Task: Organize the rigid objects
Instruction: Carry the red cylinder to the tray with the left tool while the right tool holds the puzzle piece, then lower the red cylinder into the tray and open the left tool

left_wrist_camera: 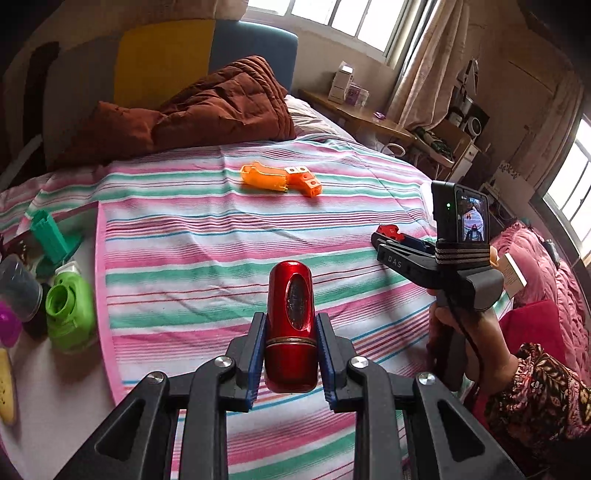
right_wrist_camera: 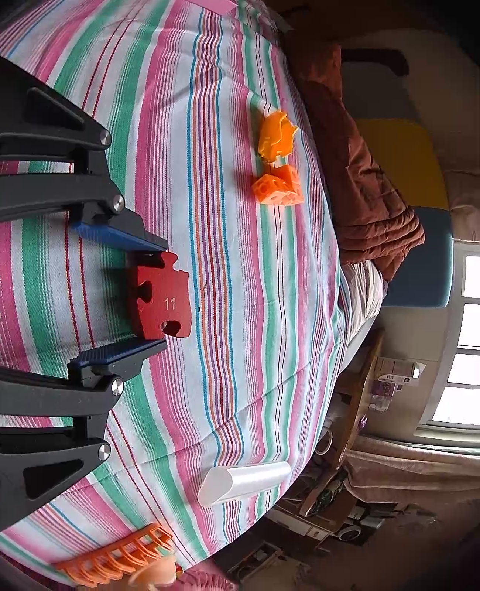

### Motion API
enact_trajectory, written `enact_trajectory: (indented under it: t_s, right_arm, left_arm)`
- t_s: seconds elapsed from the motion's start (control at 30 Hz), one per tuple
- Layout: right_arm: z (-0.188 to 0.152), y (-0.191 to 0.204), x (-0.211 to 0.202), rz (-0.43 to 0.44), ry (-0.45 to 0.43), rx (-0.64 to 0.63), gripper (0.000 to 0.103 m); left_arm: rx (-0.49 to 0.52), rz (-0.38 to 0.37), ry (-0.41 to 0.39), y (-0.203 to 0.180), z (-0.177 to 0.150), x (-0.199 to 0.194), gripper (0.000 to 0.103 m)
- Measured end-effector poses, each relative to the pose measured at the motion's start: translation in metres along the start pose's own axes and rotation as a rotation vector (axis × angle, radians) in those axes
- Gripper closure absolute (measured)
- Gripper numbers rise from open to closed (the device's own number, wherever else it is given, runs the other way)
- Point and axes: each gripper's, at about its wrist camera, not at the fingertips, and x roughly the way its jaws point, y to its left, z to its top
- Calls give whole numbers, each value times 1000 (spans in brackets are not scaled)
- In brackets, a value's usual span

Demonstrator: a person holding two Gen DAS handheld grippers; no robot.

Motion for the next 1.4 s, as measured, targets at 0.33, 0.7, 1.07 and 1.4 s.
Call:
enact_trajectory:
  t_s: [0.33, 0.7, 1.07, 1.4]
  right_arm:
    - [-1, 12, -16, -55, -64, -57, 57]
    - [-4, 23, -22, -64, -75, -104, 57]
    - [-5, 22, -19, -89, -56, -100, 57]
    - [-5, 21, -21, -95, -67, -95, 57]
  left_arm:
    - [-116, 78, -67, 71, -25, -54, 77]
    - [-320, 225, -43, 166, -51, -57, 77]
    - [-322, 359, -30, 190, -50, -48, 77]
    - [-339, 407, -156, 177, -60, -76, 67]
